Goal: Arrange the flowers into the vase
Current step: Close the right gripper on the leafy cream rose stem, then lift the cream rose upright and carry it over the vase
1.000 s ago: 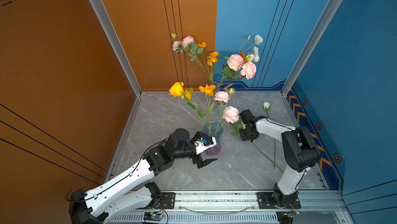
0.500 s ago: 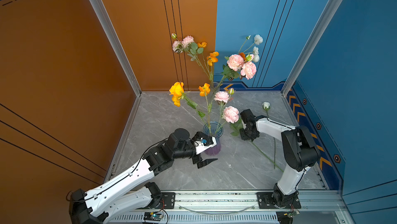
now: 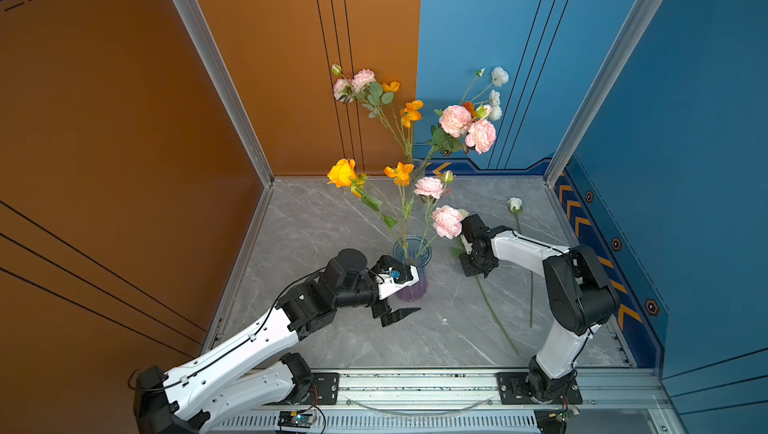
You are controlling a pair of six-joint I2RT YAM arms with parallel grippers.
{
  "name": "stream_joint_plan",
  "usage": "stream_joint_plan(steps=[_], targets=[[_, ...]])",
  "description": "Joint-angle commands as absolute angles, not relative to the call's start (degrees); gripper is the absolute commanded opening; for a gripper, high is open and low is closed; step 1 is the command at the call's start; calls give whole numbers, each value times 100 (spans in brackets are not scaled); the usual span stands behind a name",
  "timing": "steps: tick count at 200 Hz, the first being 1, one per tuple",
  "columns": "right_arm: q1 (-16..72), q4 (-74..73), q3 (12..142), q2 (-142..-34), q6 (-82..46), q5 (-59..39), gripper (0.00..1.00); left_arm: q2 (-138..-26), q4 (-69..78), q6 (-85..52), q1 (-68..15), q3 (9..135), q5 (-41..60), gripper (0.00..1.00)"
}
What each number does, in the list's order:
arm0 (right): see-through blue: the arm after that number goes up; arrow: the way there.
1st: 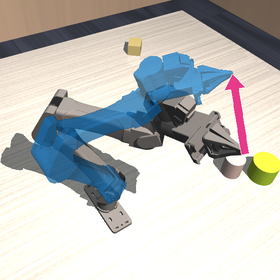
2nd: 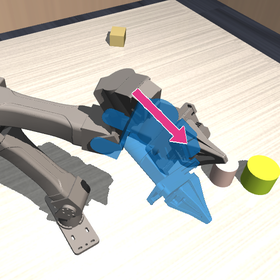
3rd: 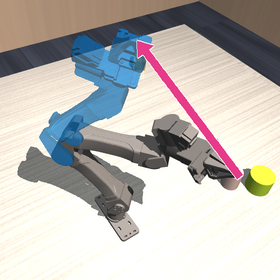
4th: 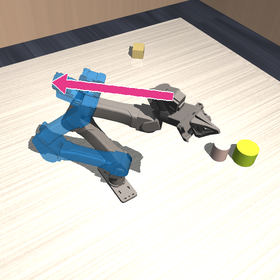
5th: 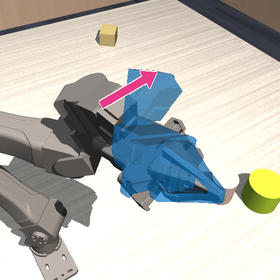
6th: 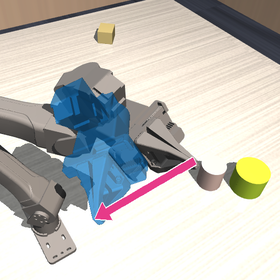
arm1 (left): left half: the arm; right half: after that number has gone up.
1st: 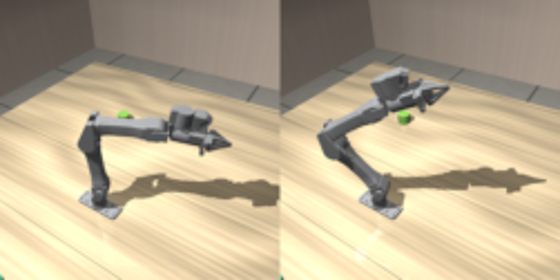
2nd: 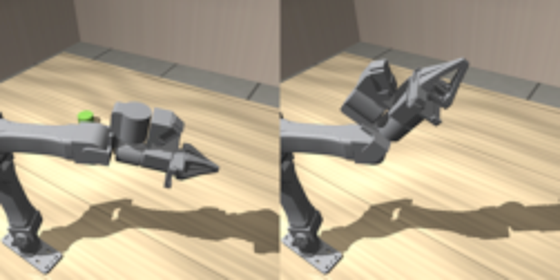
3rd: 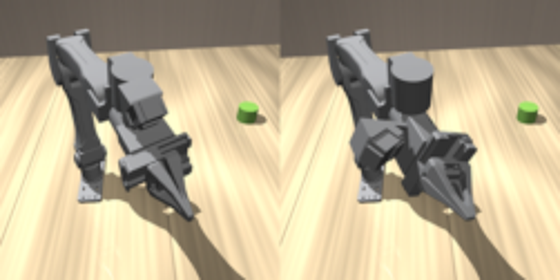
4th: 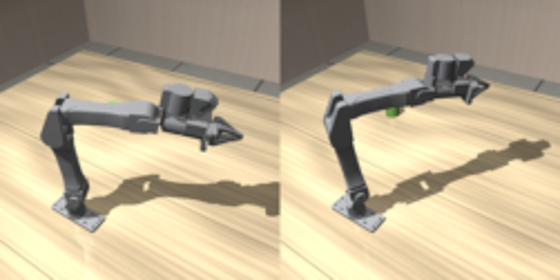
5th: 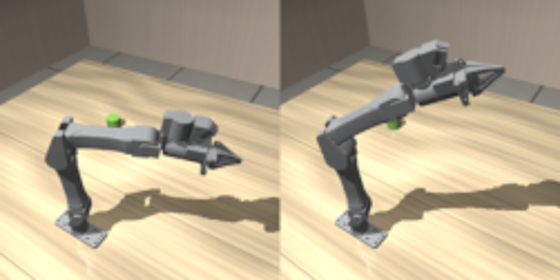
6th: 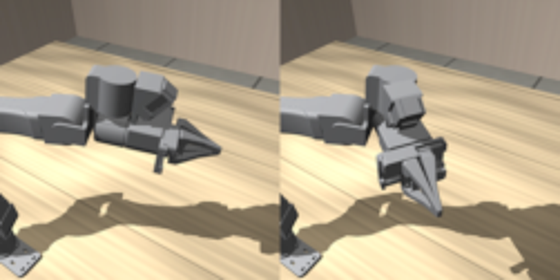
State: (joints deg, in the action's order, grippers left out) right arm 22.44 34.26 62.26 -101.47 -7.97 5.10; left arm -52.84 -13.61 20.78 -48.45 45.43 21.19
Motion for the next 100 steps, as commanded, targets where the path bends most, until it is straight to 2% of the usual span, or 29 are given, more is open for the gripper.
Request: stream_joint_plan(steps=[1,18,68,100], targets=[[2235,3641,6081,-9692,-1022,815,0,-5181,-1508,2171,-4876,4702,2063,98],[2051,3634,6015,-9382,-1454,808,0,-5174,-1507,2171,-4877,4702,2074,98],[1037,2941,5392,-7994,-2653,11,0,-5057,-1512,2195,-4874,4703,2055,98],[947,2545,5304,-6676,-2831,252,0,-4885,-1512,2229,-4809,4685,1995,98]])
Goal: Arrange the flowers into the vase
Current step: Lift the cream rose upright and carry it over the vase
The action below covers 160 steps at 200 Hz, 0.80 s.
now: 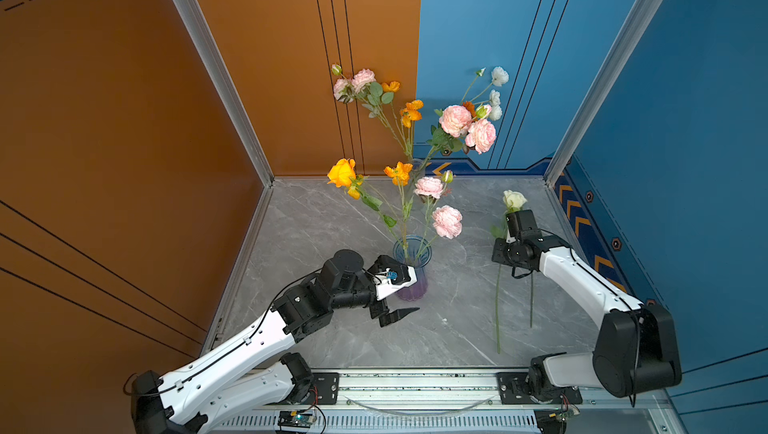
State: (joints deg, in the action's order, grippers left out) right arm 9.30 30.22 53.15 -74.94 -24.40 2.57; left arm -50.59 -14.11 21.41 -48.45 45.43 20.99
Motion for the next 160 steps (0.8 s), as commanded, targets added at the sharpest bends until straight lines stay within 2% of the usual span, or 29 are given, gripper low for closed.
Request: stream_joint_plan(steps=[1,48,91,118,160], targets=[[948,2547,5311,-6629,-2826,262,0,-4877,-1512,2226,-4800,4689,1995,98],[1478,2119,5709,-5037,-2293,724,0,-4590,-1775,2449,-4697,4727,1730,98],[2833,593,5732,-4215,-1327,825,0,-4159,-2099,2487,-4737,4651,1361,98],[3814,-393,5823,-4238,-604,798,0,-3678,-2182,2345,-4781,4356,1147,98],[4960,-1384,6395,-5015,-205,350,0,-3590,-2202,2320,-4797,4301,1064,98]])
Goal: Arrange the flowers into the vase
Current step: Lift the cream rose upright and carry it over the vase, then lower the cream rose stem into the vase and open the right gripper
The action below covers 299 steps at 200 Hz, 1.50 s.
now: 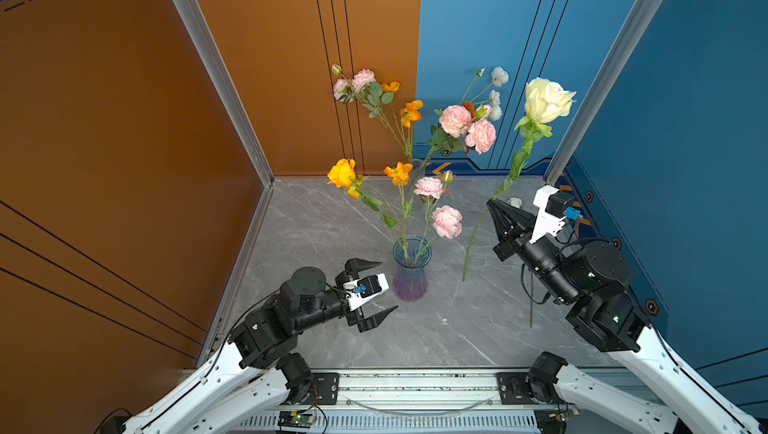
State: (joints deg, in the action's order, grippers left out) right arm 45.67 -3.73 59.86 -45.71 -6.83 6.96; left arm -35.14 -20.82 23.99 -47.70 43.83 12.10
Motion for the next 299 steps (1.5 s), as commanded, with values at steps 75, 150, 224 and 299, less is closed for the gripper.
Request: stream_joint_plan(steps=[75,150,224,299], targets=[[5396,-1895,7203,-6387,66,4,0,-3747,-2198,2241,-4693,4373,1397,98],[5241,-1319,7138,-7072,311,-157,0,-3781,-2187,2210,-4643,4391,1519,98],[5156,-1125,6661,-7400,289,-749,0,-3854,-2180,2180,-4571,4411,1622,98],[5436,-2134,5379,-7247,755,-456,0,-3889,-2154,2123,-4431,4442,1842,98]])
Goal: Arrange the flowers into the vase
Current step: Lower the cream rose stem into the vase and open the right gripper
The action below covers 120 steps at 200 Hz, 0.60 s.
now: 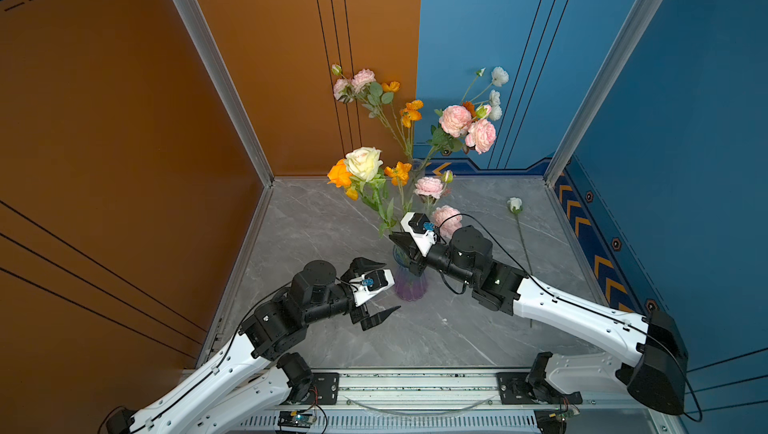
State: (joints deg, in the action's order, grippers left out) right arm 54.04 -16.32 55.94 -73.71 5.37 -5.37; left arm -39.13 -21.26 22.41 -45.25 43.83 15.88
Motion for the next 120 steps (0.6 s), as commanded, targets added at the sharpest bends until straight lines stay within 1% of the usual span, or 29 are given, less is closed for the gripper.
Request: stream_joint_plan(steps=[1,76,120], targets=[[5434,-2139,5370,-7249,755,-456,0,-3887,-2154,2120,-4422,4440,1840,98],[5432,-2010,5273,-7660,918,-439,0,-3871,-2116,2087,-4394,4421,1942,98],[5432,-1901,5260,-7709,967,-379,0,-3876,-2117,2083,-4386,4421,1957,98]])
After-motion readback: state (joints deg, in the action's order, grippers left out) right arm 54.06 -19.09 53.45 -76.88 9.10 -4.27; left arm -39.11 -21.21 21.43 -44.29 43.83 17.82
